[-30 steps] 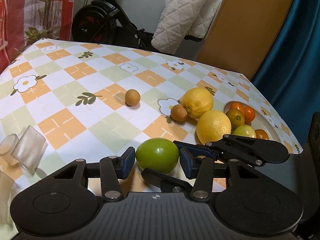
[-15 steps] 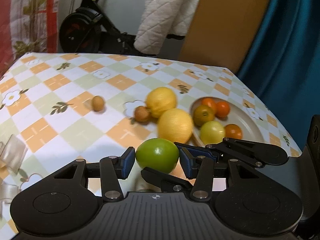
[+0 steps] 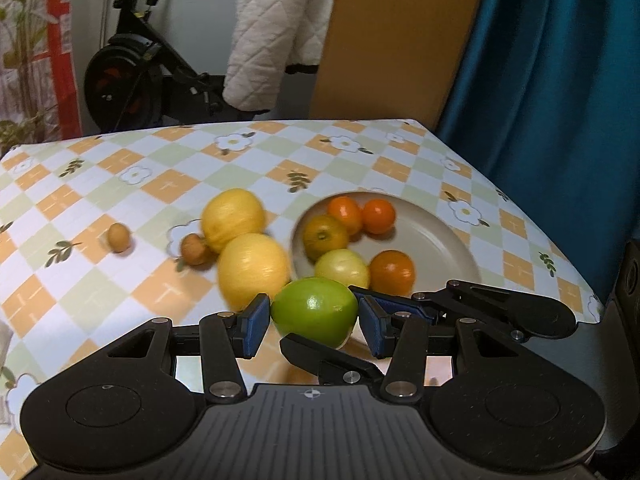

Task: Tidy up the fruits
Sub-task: 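Carry the green citrus with the left gripper onto the plate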

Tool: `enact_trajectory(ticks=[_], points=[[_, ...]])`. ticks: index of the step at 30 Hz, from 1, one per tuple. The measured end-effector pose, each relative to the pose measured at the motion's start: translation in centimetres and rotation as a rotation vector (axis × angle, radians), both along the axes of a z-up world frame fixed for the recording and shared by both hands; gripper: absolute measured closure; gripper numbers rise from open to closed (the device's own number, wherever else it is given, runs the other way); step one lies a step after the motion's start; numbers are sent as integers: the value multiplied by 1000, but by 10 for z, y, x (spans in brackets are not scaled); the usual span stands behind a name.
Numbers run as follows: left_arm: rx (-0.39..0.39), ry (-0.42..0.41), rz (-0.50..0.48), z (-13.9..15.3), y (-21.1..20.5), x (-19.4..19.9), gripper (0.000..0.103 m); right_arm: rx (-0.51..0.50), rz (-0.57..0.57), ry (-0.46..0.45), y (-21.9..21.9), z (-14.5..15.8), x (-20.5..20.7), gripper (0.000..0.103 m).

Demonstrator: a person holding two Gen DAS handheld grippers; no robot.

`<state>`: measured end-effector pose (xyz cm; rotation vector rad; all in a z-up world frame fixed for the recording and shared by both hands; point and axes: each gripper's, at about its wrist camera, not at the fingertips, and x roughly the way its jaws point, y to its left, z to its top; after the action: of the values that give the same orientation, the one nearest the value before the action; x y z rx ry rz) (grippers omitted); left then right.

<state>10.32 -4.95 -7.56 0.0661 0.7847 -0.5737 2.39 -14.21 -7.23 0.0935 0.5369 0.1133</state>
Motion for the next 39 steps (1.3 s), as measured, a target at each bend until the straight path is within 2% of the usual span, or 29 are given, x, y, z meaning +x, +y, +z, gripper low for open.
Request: enact_trajectory(ticks=[10, 28, 39], points=[[53, 10, -50, -9, -43, 1, 52, 56, -87, 13, -42, -10, -12, 61], [156, -1, -58, -21, -63, 9, 51, 145, -119, 6, -67, -32, -1, 60], [169, 2, -60, -23, -68, 17, 51, 177, -135, 17, -74, -37, 7, 60]])
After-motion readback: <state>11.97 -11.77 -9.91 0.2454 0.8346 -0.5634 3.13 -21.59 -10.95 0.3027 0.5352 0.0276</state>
